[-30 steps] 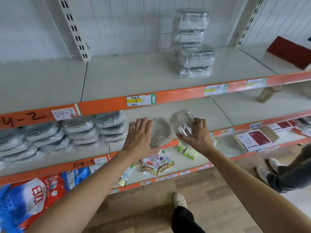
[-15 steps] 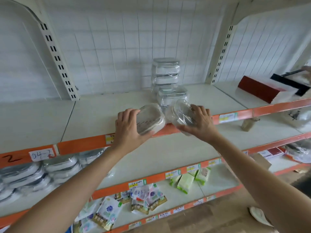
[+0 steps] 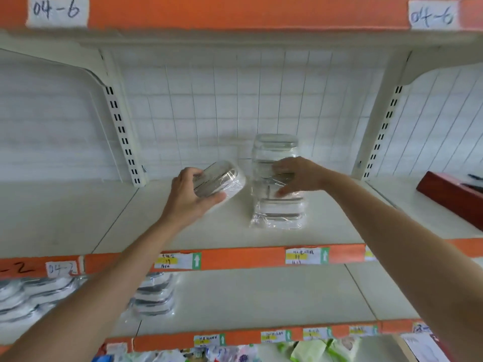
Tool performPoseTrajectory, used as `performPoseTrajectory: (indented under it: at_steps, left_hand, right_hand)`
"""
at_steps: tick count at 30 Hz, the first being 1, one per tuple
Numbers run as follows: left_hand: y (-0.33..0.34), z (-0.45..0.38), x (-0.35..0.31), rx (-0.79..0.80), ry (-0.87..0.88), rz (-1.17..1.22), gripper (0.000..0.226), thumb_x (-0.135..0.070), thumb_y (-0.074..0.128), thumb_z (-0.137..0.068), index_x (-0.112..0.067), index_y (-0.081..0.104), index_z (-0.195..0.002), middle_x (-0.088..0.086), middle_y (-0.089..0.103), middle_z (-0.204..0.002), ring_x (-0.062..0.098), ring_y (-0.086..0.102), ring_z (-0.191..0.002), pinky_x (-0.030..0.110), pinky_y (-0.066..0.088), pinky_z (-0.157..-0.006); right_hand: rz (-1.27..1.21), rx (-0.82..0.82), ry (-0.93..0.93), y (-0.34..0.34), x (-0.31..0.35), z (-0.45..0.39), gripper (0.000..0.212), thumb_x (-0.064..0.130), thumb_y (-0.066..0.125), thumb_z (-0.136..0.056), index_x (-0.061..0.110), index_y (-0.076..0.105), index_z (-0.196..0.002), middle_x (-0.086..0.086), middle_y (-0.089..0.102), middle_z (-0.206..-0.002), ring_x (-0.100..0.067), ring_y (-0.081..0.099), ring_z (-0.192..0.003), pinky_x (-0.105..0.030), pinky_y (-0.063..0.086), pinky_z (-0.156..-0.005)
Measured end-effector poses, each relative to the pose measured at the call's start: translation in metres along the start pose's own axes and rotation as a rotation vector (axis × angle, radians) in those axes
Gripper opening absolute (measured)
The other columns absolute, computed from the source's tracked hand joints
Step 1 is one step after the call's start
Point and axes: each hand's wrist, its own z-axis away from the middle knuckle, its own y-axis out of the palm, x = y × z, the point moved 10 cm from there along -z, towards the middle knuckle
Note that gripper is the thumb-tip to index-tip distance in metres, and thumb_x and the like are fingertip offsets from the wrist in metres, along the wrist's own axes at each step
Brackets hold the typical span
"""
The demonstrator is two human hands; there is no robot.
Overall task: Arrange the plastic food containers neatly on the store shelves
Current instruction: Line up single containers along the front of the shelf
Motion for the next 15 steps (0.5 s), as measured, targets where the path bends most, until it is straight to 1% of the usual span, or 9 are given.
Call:
performPoseTrajectory:
  at_steps: [3,5,8,9,10,11,12,13,15]
  left_hand:
    - [0.009,-0.008,-0.014,-0.005,0.031,0.015,0.064,-0.05,0.075,-0.061,-0.026,0.05,-0.115,-0.01,0.048,-0.117,0.014,0.045,-0.115,0.026,0.038,-0.092]
    - [0.014,-0.012,-0.026,-0.037,0.053,0.031,0.066,-0.051,0.074,-0.06,-0.026,0.052,-0.116,-0.01,0.051,-0.118,0.011,0.047,-0.114,0.027,0.04,-0.093]
    - [0.026,-0.023,-0.049,-0.078,0.122,0.037,0.064,-0.041,0.085,-0.063,-0.021,0.056,-0.117,-0.008,0.053,-0.119,0.012,0.049,-0.114,0.022,0.037,-0.095]
    - [0.032,-0.029,-0.058,-0.068,0.152,0.017,0.063,-0.037,0.086,-0.064,-0.02,0.056,-0.117,-0.008,0.052,-0.118,0.012,0.049,-0.114,0.021,0.036,-0.095]
    - [0.039,-0.036,-0.067,-0.045,0.179,-0.009,0.062,-0.036,0.086,-0.065,-0.019,0.057,-0.117,-0.007,0.052,-0.118,0.013,0.048,-0.115,0.021,0.036,-0.095]
    - [0.047,-0.044,-0.075,-0.013,0.206,-0.035,0.063,-0.036,0.086,-0.064,-0.018,0.057,-0.118,-0.006,0.051,-0.12,0.013,0.047,-0.116,0.021,0.035,-0.096]
    - [0.055,-0.051,-0.082,0.023,0.232,-0.057,0.065,-0.038,0.085,-0.064,-0.017,0.057,-0.118,-0.005,0.051,-0.121,0.012,0.047,-0.117,0.02,0.034,-0.097]
    - [0.064,-0.057,-0.088,0.057,0.255,-0.074,0.066,-0.04,0.085,-0.064,-0.017,0.057,-0.118,-0.005,0.051,-0.122,0.011,0.046,-0.117,0.017,0.032,-0.095]
    - [0.083,-0.066,-0.098,0.124,0.28,-0.099,0.067,-0.045,0.085,-0.063,-0.02,0.054,-0.117,-0.008,0.052,-0.123,0.01,0.045,-0.118,0.015,0.029,-0.091]
  right_hand:
    - [-0.138,0.026,-0.018,0.01,-0.011,-0.01,0.077,0.034,0.082,-0.069,0.019,0.047,-0.135,0.001,0.045,-0.137,-0.018,0.042,-0.124,-0.021,0.03,-0.1]
    - [-0.131,-0.026,-0.072,0.011,-0.015,-0.011,0.079,0.034,0.082,-0.069,0.02,0.045,-0.138,0.002,0.042,-0.14,-0.017,0.037,-0.129,-0.02,0.026,-0.102]
    - [-0.135,-0.082,-0.141,0.01,-0.013,-0.002,0.081,0.032,0.082,-0.07,0.021,0.042,-0.14,0.002,0.04,-0.143,-0.018,0.032,-0.134,-0.024,0.024,-0.11]
    - [-0.22,-0.062,-0.156,0.011,-0.012,0.002,0.082,0.028,0.083,-0.07,0.022,0.041,-0.14,0.002,0.042,-0.142,-0.016,0.035,-0.133,-0.027,0.027,-0.111]
    - [-0.366,-0.033,-0.164,0.012,-0.013,0.005,0.08,0.021,0.083,-0.07,0.023,0.041,-0.139,0.002,0.047,-0.139,-0.012,0.042,-0.129,-0.027,0.035,-0.108]
    - [-0.532,-0.012,-0.174,0.01,-0.013,0.01,0.077,0.015,0.082,-0.072,0.026,0.041,-0.136,0.002,0.05,-0.134,-0.005,0.05,-0.122,-0.021,0.043,-0.099]
    - [-0.661,-0.003,-0.174,0.009,-0.016,0.014,0.076,0.011,0.08,-0.073,0.031,0.039,-0.134,0.005,0.05,-0.132,0.003,0.053,-0.115,-0.014,0.045,-0.091]
    - [-0.744,-0.014,-0.151,0.007,-0.02,0.019,0.078,0.014,0.079,-0.075,0.034,0.034,-0.135,0.008,0.046,-0.135,0.007,0.05,-0.114,-0.012,0.044,-0.09]
    - [-0.821,-0.079,-0.08,0.002,-0.035,0.025,0.091,0.028,0.077,-0.073,0.037,0.021,-0.143,0.017,0.034,-0.143,0.004,0.036,-0.128,-0.02,0.036,-0.101]
